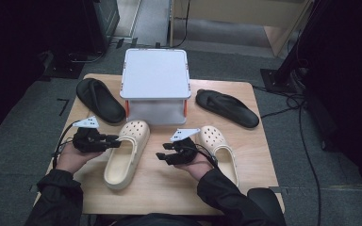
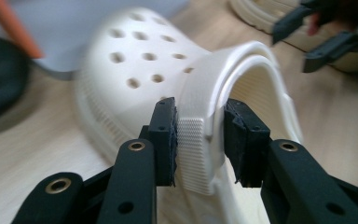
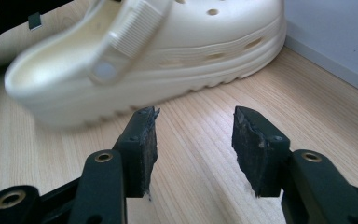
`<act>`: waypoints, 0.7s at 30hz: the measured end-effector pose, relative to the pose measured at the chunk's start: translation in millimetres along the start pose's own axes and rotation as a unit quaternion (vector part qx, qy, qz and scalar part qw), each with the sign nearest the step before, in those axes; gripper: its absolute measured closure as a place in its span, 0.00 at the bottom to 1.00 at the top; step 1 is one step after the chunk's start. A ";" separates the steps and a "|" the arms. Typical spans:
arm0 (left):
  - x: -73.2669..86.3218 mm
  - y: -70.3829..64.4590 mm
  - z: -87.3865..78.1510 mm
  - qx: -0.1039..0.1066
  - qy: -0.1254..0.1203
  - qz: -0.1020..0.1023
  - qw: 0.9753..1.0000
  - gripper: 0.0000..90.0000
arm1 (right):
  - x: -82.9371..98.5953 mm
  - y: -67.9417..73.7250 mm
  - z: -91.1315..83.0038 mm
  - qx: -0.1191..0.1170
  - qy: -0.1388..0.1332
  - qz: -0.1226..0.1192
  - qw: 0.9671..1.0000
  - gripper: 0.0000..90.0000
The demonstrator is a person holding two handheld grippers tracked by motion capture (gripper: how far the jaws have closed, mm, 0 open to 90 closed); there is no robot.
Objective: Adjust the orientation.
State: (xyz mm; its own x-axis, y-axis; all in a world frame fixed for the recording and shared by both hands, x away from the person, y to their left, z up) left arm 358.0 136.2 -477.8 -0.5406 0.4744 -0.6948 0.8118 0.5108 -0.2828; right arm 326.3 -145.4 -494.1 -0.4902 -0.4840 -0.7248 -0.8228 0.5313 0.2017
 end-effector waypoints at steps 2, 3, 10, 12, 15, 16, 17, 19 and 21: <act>-2.2 -4.2 2.8 0.000 -0.002 0.004 1.000 0.73 | -0.1 0.9 0.3 -0.003 0.001 -0.001 1.000 0.57; -2.6 -4.6 3.0 -0.001 -0.004 0.004 1.000 0.73 | -0.2 1.2 0.6 -0.003 0.000 -0.002 1.000 0.58; -2.7 -1.0 -9.8 0.001 -0.029 -0.016 0.999 0.68 | -1.6 4.5 2.2 -0.009 -0.007 -0.003 1.000 0.60; 0.4 0.4 -16.1 -0.010 -0.036 -0.014 0.999 0.68 | -3.9 6.5 3.6 -0.011 -0.013 0.000 1.000 0.60; 5.3 7.6 -21.9 -0.017 -0.042 -0.030 0.999 0.70 | -10.5 11.2 6.7 -0.012 -0.023 -0.003 1.000 0.59; 6.7 9.9 -22.6 -0.019 -0.041 -0.032 0.998 0.71 | -12.3 12.4 7.4 -0.013 -0.024 -0.003 1.000 0.59; 8.1 11.5 -22.2 -0.021 -0.040 -0.033 0.998 0.72 | -14.8 13.8 8.4 -0.014 -0.027 -0.006 1.000 0.59; 11.6 14.7 -20.2 -0.028 -0.027 -0.036 0.999 0.73 | -20.1 17.4 11.3 -0.017 -0.030 -0.008 0.999 0.61; 15.7 18.1 -15.9 -0.034 -0.014 -0.040 0.999 0.73 | -22.7 20.4 13.9 -0.020 -0.032 -0.013 0.999 0.67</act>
State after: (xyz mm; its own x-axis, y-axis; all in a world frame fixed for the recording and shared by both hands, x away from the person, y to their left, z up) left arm 360.7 164.4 -483.3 -0.5954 0.4112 -0.6902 0.7492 0.5945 -0.2921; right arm 324.6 -113.9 -482.6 -0.4495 -0.4515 -0.7708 -0.8470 0.4895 0.2072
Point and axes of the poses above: each handheld gripper's, and its own axes: z roughly forward along the jaws, x roughly out of its underside, y roughly to its left, the point moved 4 cm from there along z, roughly forward along the jaws, and after that the axes turned 4 degrees about y, right-handed, at the moved point
